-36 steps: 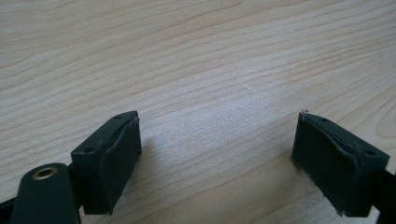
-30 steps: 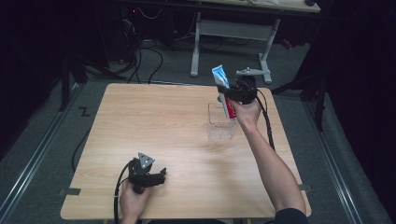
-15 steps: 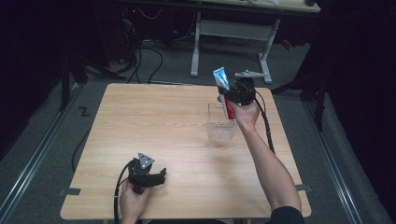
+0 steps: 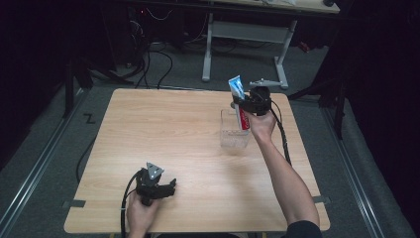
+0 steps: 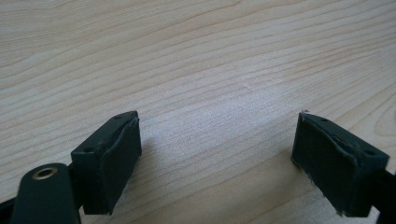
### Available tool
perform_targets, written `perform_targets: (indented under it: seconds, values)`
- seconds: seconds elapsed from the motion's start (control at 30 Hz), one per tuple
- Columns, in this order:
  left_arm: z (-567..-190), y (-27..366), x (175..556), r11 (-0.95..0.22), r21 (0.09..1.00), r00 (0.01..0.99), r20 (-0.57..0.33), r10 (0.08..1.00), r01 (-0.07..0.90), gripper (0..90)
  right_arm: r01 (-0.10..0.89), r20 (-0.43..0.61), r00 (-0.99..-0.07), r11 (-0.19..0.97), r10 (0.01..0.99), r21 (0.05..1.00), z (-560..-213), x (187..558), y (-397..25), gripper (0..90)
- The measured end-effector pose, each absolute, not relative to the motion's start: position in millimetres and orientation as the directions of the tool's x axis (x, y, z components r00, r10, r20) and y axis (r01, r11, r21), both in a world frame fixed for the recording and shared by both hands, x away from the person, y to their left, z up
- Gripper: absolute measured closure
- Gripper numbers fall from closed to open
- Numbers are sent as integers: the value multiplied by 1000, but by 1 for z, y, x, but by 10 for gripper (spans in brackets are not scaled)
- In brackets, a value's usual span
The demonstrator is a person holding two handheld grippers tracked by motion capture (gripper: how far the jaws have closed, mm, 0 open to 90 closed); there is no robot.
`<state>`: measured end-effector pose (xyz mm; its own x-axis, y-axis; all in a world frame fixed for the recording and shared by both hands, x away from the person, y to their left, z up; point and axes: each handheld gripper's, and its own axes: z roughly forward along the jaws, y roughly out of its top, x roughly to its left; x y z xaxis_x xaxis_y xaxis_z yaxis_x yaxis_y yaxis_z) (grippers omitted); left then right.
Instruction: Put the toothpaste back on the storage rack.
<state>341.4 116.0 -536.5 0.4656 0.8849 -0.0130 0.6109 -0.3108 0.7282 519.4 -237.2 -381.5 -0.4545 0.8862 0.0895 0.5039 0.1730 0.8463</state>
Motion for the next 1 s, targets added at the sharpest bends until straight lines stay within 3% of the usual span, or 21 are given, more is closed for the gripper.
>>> perform_targets:
  seconds: [1.0]
  values:
    - [-537, 116, 341, -306, 730, 464, -17, 886, 611, 159, 563, 112, -441, 177, 890, 807, -393, 509, -253, 668]
